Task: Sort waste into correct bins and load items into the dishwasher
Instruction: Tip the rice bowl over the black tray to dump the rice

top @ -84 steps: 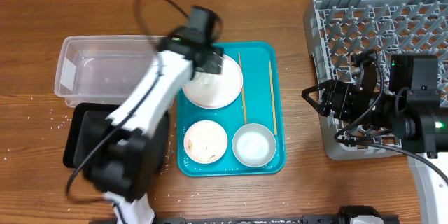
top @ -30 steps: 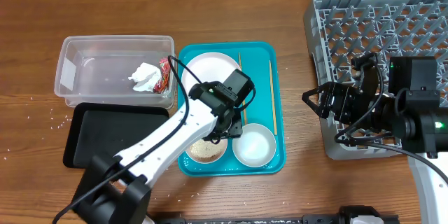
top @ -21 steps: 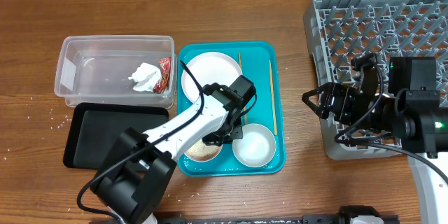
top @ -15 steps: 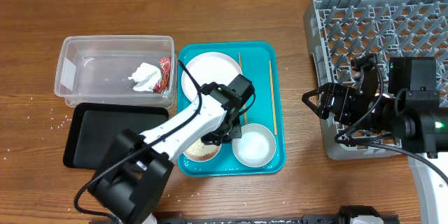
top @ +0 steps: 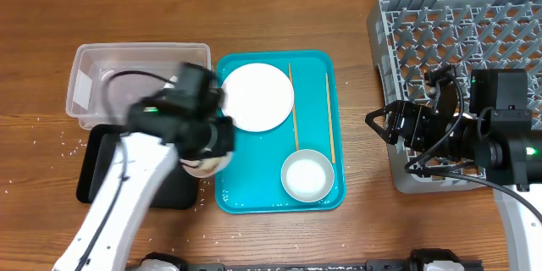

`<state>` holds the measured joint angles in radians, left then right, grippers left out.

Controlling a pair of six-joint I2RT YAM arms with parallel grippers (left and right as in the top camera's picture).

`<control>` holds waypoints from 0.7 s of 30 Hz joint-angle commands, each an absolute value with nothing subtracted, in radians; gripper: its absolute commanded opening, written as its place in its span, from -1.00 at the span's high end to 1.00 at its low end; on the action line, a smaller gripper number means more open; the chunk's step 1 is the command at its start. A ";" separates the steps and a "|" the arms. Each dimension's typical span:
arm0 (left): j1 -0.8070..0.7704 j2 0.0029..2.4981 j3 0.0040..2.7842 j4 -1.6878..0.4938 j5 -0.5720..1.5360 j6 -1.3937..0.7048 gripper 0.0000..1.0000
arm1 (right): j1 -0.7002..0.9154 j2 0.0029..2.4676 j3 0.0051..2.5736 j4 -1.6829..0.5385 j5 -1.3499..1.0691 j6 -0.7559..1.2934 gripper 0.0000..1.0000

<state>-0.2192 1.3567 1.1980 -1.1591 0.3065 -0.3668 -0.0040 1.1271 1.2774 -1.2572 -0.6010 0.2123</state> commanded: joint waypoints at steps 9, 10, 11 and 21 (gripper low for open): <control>0.467 1.554 1.192 -1.412 0.998 0.341 0.92 | 0.002 1.124 1.295 -1.255 -0.599 0.208 -0.72; 0.490 1.586 1.189 -1.428 1.031 0.382 0.92 | 0.002 1.124 1.295 -1.255 -0.599 0.208 -0.72; 0.508 1.614 1.186 -1.438 1.056 0.413 0.92 | 0.002 1.124 1.295 -1.256 -0.599 0.209 -0.72; 0.697 1.865 1.158 -1.673 1.250 0.830 0.92 | 0.002 1.124 1.295 -1.269 -0.599 0.209 -0.72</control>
